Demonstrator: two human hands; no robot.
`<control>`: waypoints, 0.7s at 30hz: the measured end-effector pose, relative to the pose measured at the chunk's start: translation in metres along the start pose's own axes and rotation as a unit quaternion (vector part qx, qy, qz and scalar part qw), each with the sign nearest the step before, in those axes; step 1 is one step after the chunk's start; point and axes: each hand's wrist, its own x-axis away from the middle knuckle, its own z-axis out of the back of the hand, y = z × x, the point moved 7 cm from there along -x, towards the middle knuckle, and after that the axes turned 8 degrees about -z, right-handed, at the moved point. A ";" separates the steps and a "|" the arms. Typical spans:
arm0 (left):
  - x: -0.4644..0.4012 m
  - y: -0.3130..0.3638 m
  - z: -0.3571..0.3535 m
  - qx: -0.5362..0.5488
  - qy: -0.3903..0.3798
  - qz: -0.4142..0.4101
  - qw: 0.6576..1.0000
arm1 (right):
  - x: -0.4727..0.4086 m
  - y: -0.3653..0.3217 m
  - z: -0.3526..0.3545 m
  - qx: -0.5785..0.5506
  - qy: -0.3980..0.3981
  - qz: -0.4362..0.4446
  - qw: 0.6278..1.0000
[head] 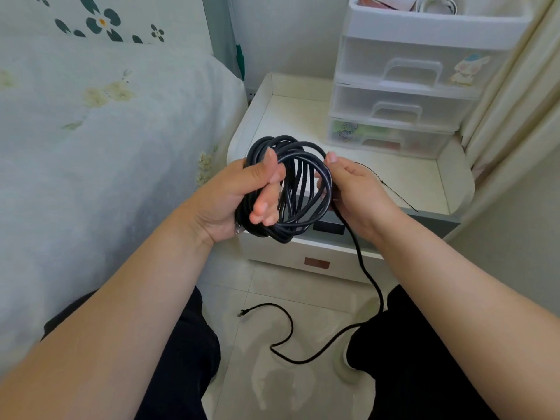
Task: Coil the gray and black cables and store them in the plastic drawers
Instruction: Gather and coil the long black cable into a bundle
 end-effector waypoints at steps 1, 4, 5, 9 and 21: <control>0.000 0.001 0.000 0.029 0.004 0.000 1.000 | 0.000 0.002 -0.002 -0.007 -0.011 -0.012 1.000; -0.001 0.003 0.002 0.093 0.036 0.000 0.995 | 0.002 0.003 -0.010 0.037 0.000 -0.002 0.999; -0.001 0.003 0.004 0.109 0.056 -0.001 0.992 | 0.004 0.001 -0.013 0.067 0.011 0.016 0.998; -0.001 0.006 0.014 0.153 0.147 -0.021 0.977 | 0.008 0.001 -0.025 0.178 0.020 0.029 0.983; 0.003 0.009 0.051 0.069 0.397 -0.105 0.909 | 0.032 0.025 -0.062 0.387 -0.144 -0.061 0.909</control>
